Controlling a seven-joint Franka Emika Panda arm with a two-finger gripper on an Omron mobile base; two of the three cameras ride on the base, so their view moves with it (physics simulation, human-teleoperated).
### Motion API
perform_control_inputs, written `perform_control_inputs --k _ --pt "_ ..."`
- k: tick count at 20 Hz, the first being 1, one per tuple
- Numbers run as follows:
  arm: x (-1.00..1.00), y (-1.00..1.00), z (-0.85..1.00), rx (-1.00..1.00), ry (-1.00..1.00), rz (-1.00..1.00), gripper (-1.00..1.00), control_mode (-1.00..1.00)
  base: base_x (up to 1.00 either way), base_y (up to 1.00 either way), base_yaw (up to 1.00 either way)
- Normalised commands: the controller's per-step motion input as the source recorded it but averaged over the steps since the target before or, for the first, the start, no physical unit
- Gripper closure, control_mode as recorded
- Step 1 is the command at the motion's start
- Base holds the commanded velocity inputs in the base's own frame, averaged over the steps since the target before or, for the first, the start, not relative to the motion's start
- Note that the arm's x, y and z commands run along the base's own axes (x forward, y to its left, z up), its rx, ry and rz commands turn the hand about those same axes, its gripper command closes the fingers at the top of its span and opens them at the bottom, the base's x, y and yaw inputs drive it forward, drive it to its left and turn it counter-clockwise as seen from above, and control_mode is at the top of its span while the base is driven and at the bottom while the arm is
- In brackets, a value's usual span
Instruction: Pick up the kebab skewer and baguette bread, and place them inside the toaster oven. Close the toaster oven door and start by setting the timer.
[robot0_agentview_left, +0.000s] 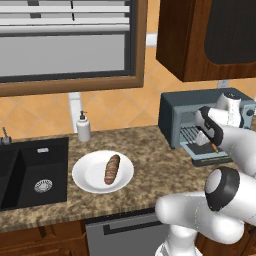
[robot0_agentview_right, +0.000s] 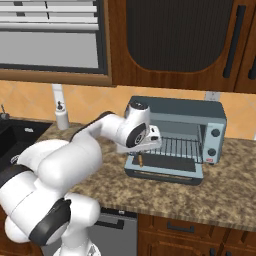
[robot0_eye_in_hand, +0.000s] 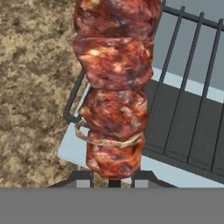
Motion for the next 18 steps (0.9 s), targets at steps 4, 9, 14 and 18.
perform_control_inputs --k 4,9,14,18 --pt "0.02 -0.3 0.0 -0.15 0.0 0.03 1.0 -1.0 0.0 0.0 0.0" --pt "0.11 -0.2 -0.01 -0.17 0.0 0.05 1.0 -1.0 0.0 0.0 0.0" --pt "0.1 -0.1 -0.1 -0.16 -0.03 0.12 1.0 -1.0 0.0 0.0 0.0" --pt "0.22 -0.16 -0.07 -0.1 -0.03 0.07 1.0 -1.0 0.0 0.0 0.0"
